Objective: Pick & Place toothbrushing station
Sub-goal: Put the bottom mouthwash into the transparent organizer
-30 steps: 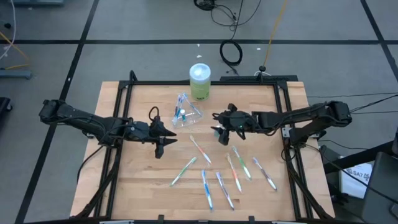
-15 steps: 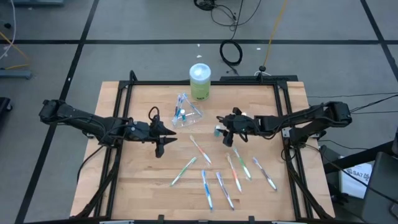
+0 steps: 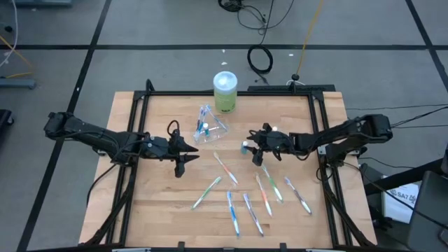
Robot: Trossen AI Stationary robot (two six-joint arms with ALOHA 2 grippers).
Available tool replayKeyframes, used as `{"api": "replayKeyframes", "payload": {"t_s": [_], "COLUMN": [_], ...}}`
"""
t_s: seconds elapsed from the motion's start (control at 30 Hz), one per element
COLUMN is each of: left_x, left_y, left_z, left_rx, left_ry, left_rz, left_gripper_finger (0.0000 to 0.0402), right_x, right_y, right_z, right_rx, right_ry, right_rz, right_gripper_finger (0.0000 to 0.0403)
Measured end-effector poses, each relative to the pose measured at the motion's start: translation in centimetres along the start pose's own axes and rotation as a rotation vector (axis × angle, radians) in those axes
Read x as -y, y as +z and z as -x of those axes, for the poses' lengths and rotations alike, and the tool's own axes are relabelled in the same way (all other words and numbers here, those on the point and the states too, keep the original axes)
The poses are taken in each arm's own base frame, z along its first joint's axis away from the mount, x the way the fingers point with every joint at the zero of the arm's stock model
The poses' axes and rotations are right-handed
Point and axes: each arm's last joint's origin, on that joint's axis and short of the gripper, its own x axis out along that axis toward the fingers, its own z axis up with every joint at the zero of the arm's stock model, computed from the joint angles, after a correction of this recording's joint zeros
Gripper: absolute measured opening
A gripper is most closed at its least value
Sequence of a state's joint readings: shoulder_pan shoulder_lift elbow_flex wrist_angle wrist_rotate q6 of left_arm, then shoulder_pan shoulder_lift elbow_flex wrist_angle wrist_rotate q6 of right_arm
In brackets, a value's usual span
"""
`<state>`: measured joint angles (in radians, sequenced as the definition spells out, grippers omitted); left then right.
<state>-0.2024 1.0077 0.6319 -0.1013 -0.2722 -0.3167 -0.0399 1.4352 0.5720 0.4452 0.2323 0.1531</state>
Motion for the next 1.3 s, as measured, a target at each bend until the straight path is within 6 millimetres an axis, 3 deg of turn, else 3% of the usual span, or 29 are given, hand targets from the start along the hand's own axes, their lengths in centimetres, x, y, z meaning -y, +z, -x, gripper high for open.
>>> {"api": "replayKeyframes", "payload": {"t_s": [0.33,0.67,1.07,1.3], "left_x": [0.0,0.0,0.0,0.0], "left_y": [0.0,0.0,0.0,0.0], "left_z": [0.0,0.0,0.0,0.0], "left_rx": [0.0,0.0,0.0,0.0], "left_ry": [0.0,0.0,0.0,0.0], "left_rz": [0.003,0.004,0.002,0.003], "left_gripper_finger": [0.0131,0.0131,0.0131,0.0131], "right_x": [-0.2,-0.1,0.0,-0.1], "right_y": [-0.5,-0.5,-0.4,0.8], "right_z": [-1.3,-1.3,-1.4,-1.3], "right_rx": [0.044,0.037,0.046,0.164], "right_ry": [0.005,0.021,0.02,0.03], "right_rz": [0.03,0.023,0.028,0.006], "right_gripper_finger": [0.019,0.0088,0.0087,0.0087]}}
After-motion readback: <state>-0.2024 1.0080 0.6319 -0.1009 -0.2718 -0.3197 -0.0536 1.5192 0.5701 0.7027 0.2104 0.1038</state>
